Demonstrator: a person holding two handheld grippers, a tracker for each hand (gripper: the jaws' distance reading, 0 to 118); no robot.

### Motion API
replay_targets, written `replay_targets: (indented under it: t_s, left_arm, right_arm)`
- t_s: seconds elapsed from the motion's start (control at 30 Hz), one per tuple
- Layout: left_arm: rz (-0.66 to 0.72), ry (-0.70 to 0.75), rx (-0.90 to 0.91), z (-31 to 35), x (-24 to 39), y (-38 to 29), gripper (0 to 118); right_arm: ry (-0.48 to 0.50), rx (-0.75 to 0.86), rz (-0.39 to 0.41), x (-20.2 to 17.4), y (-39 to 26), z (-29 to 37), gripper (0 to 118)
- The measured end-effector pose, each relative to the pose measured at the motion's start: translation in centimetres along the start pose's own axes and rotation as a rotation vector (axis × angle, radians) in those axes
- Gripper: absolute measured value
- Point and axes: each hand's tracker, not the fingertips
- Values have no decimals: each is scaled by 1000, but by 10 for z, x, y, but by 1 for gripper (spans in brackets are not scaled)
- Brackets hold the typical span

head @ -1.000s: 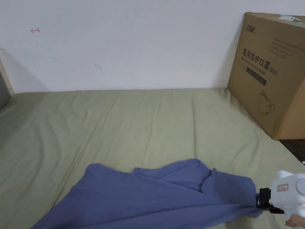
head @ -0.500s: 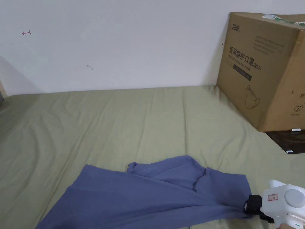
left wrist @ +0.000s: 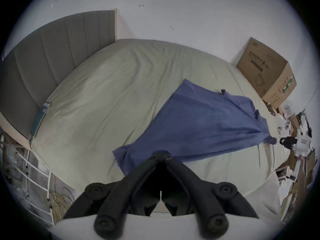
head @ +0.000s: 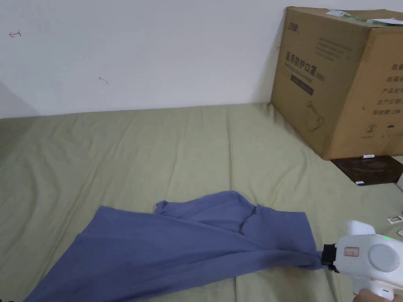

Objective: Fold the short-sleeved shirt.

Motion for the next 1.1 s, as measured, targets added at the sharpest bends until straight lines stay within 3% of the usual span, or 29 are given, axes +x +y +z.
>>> replay_targets:
  t_s: [0.1,0.23,0.27,0.3,0.33,0.37,0.43,0.53,0.63,0.67,0.7,0.73,0.77,0.83,1.1]
  left_arm:
    - [14,-24,1,-8,8,-4,0]
    - [-39,-13,8,-13,27,0,0]
    - [-46,-13,9,-15,33,2,0]
    - [-63,-14,6,-16,38,4,0]
    - [-81,-11,2,-18,43,6,0]
    - [-88,-7,4,-21,47,8,0]
    - [-106,-13,-2,-28,57,14,0]
    - [-127,-31,-20,-40,69,20,0]
    - [-162,-29,-38,-56,75,27,0]
    - [-171,-31,-47,-61,77,29,0]
    - [-173,-31,-55,-64,79,30,0]
    - [-176,-31,-62,-68,81,32,0]
    - [-181,-35,-70,-70,81,33,0]
    - [-194,-36,-74,-73,84,35,0]
    - [-186,-39,-76,-84,83,58,0]
  right_arm:
    - [23,-27,-61,11,-13,-10,0]
    - [37,-23,-78,21,-7,-17,0]
    - [38,-20,-68,21,-1,-18,13]
    - [35,-8,-53,20,4,-19,43]
    - [36,-7,-39,20,12,-21,88]
    - [44,-1,-30,21,22,-23,95]
    - [46,10,-21,21,40,-30,95]
    - [-54,-22,16,24,59,-56,95]
    - [11,-124,-24,30,58,-83,90]
    - [24,-153,-29,32,54,-92,78]
    - [5,-154,-25,32,51,-98,47]
    - [-59,-151,-6,30,46,-102,3]
    - [-144,-114,27,25,40,-102,3]
    - [-84,-111,13,25,38,-99,3]
    - [-15,-70,-28,23,57,-66,3]
